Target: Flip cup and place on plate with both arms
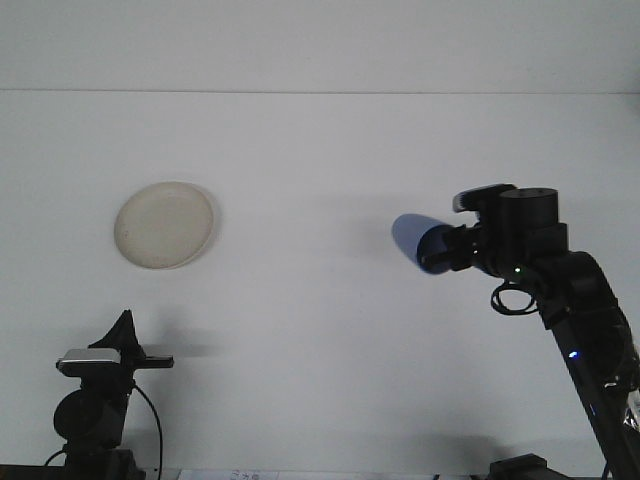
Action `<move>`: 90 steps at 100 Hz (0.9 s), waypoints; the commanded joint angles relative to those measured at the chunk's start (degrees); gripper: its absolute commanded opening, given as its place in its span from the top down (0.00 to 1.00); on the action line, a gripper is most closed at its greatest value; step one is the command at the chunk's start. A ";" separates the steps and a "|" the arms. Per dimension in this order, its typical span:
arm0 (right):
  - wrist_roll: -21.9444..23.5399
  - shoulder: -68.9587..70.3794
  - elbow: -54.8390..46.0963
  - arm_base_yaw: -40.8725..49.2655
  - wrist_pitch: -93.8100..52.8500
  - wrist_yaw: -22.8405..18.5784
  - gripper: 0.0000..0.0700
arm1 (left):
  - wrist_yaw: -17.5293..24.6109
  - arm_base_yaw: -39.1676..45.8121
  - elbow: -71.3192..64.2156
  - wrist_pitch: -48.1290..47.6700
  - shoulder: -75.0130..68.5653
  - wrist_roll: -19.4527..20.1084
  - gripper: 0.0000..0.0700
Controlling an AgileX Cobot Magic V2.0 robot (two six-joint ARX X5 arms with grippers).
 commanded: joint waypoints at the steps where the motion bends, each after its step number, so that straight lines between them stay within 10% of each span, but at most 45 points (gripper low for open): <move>1: -0.26 1.73 2.80 5.79 -4.55 1.55 1.00 | -0.24 0.04 -1.11 0.77 -0.07 -0.33 0.98; 42: 0.94 15.02 3.65 32.02 -11.93 5.01 1.00 | -0.24 0.04 -1.11 0.77 -0.07 -0.33 0.98; 90: -0.63 26.25 3.69 39.28 -13.42 7.21 1.00 | -0.24 0.02 -1.11 0.77 -0.07 -0.33 0.98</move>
